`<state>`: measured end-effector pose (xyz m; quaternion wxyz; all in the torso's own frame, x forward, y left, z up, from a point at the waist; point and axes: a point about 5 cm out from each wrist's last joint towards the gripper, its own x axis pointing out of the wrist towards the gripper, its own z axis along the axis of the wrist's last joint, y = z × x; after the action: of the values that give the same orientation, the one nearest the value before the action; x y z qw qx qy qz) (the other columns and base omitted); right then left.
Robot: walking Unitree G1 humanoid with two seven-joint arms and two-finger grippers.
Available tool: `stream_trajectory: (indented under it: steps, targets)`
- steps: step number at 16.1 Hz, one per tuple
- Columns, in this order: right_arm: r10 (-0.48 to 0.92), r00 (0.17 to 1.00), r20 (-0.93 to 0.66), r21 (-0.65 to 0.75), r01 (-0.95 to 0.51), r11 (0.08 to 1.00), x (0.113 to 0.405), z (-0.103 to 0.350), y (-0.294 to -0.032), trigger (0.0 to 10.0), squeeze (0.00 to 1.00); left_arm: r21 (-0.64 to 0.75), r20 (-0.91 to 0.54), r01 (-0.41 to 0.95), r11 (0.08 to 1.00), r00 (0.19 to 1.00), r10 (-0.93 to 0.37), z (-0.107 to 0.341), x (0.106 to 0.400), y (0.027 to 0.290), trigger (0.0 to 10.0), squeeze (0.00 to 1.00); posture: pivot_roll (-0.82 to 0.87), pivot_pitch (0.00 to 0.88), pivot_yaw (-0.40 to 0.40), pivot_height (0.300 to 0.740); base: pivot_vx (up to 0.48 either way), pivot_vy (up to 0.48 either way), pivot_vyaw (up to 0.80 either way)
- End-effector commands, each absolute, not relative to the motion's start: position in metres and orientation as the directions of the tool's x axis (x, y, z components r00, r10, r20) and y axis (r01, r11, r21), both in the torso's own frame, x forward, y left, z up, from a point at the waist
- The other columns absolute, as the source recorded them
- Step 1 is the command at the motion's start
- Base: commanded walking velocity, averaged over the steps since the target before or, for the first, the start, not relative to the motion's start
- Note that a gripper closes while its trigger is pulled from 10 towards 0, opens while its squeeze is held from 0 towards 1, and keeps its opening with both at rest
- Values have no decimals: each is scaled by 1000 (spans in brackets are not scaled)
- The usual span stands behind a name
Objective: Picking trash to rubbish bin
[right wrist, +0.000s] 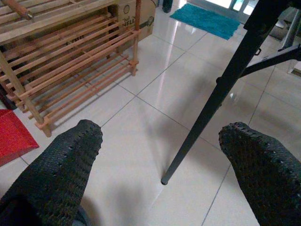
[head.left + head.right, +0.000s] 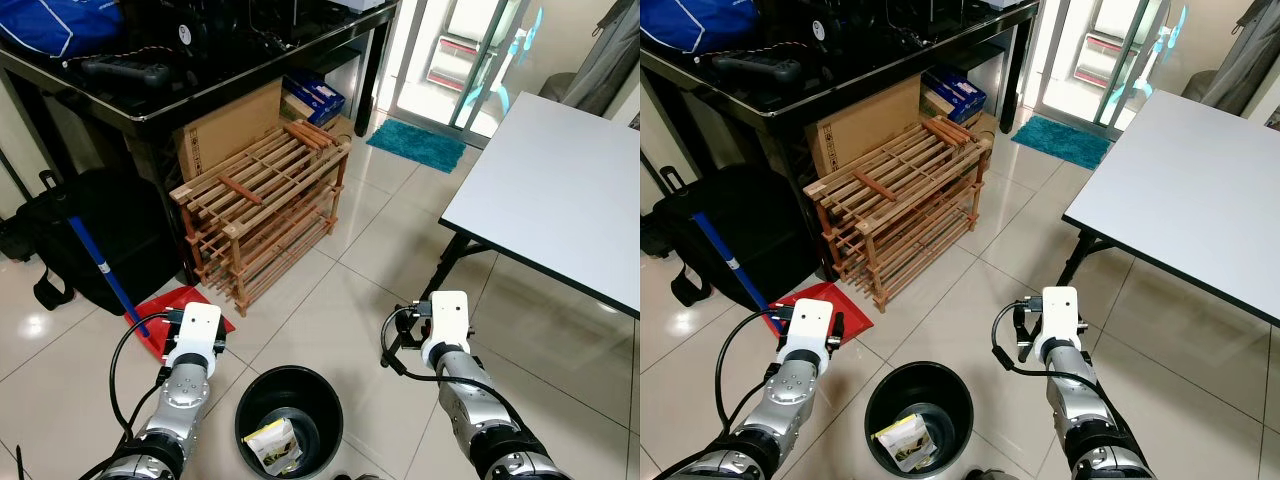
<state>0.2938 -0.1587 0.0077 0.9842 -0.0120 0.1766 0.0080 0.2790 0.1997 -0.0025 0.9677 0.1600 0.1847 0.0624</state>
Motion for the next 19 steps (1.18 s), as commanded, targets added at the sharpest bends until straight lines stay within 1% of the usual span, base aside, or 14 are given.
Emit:
stream_trajectory:
  steps: [1, 7, 11, 17, 19]
  targets:
    - [3, 941, -339, -18, -10, 1000, 297, 10, -161, 10000, 0, 342, -313, -57, 938, 934, 171, 2, 284, 194, 10000, 0, 12, 0, -90, 740, 0, 0, 0]
    - [-9, 944, -330, -3, 9, 1000, 300, 13, -163, 10000, 0, 333, -307, -65, 941, 936, 173, 5, 288, 192, 10000, 0, 7, 18, -87, 740, 0, -255, 0]
    - [3, 942, -336, 1, -3, 1000, 300, 12, -162, 10000, 0, 334, -307, -61, 941, 936, 170, 5, 288, 191, 10000, 0, 5, 23, -85, 740, 0, -241, -742]
    - [-3, 944, -331, -2, 3, 1000, 299, 11, -162, 10000, 0, 333, -308, -46, 942, 939, 154, 4, 288, 188, 10000, 0, 4, 28, -85, 740, 0, -241, 0]
    - [-3, 942, -334, 0, 3, 1000, 298, 11, -163, 10000, 0, 331, -308, -43, 943, 939, 151, 4, 288, 187, 10000, 0, 4, 30, -86, 740, 0, 0, 0]
